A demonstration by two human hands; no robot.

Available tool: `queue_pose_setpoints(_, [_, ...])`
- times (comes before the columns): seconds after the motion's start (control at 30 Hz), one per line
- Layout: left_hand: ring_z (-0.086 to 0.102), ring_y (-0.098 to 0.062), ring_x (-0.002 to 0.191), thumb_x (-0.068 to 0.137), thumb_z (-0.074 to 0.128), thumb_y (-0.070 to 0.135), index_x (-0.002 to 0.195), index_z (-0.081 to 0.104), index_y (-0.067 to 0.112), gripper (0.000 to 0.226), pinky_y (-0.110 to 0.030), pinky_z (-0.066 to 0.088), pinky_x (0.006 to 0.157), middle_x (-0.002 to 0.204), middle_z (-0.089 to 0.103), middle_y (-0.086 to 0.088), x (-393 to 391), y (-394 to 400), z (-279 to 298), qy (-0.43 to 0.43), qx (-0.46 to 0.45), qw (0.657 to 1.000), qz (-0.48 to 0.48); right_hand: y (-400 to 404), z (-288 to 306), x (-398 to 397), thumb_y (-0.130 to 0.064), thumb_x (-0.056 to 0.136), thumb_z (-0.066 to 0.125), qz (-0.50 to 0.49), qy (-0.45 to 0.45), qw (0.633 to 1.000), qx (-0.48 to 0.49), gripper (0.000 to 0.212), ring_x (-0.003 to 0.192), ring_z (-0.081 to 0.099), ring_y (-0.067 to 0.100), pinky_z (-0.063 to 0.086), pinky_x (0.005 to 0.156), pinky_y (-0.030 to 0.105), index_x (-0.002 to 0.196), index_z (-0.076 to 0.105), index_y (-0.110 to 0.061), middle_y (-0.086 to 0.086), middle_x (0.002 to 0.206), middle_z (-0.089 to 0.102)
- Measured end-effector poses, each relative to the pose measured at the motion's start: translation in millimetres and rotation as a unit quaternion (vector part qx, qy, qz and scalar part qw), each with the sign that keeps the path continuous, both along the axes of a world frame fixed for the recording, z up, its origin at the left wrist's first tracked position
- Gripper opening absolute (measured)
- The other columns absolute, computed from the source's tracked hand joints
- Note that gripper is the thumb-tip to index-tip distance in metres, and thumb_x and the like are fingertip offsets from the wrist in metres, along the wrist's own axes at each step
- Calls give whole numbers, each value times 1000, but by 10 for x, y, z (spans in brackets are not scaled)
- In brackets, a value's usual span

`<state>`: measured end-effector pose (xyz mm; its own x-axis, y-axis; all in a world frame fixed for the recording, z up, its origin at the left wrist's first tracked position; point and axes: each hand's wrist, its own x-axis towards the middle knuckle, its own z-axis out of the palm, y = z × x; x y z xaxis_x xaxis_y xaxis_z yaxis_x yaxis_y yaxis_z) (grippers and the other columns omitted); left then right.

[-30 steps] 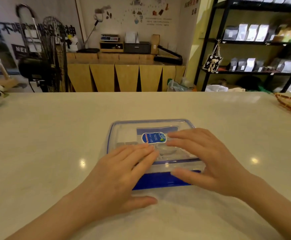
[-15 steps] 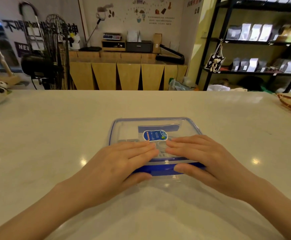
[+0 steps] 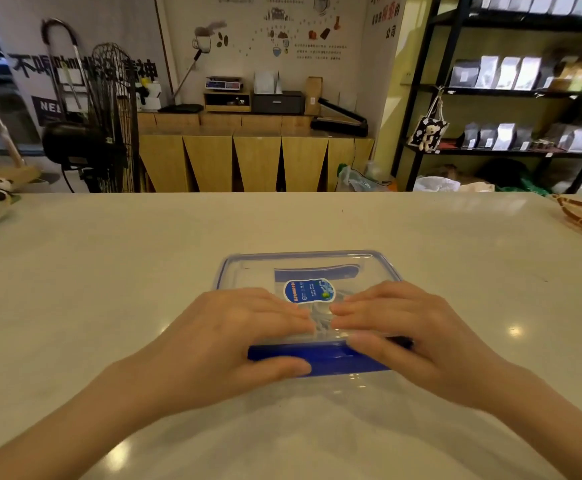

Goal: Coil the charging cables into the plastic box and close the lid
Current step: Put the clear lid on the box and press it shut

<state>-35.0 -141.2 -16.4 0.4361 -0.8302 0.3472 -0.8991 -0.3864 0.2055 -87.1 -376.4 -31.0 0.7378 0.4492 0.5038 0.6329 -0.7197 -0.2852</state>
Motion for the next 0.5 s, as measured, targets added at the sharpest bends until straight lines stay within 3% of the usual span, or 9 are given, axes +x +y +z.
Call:
queue_pose_setpoints(0.1, [57,0,89,78,44,60,104,64,35,42,-18,47,72,97,68,16,121,-148,189,68,19,997,12,48,246,181,-48,84,48,-17,133,988,82,33,87,62,7,50,74,24,95,70,-26,-18,87,69])
queue_pose_setpoints(0.17, [56,-2,88,82,49,51,108,62,36,33,-20,49,75,99,65,15,274,-298,232,59,27,997,41,60,318,418,-37,85,53,-59,140,986,65,25,87,59,5,48,76,21,100,69,-23,-18,86,62])
queue_pose_setpoints(0.23, [56,-4,90,84,54,40,109,62,32,28,-25,50,79,102,64,10,459,-425,201,51,17,995,83,82,357,672,-27,88,54,-80,136,987,35,21,87,55,2,44,80,21,104,67,-20,-13,91,60])
queue_pose_setpoints(0.37, [56,-9,87,81,62,33,96,66,24,18,-19,45,73,96,62,4,818,-518,72,87,-47,986,134,53,333,1048,-34,87,55,-91,149,984,-30,32,102,52,10,41,85,24,114,60,-19,-1,113,62])
queue_pose_setpoints(0.43, [54,-8,88,77,64,41,95,63,23,26,-18,43,73,97,61,4,955,-498,38,97,-59,981,157,37,311,1144,-39,87,53,-100,206,972,-50,39,107,51,13,40,85,24,120,55,-19,2,122,58])
queue_pose_setpoints(0.5, [53,-9,93,72,61,55,103,60,25,43,-26,46,80,105,61,4,1044,-479,11,109,-32,974,198,38,275,1192,-45,88,46,-108,281,952,-61,40,103,54,16,43,86,28,117,56,-20,3,119,60])
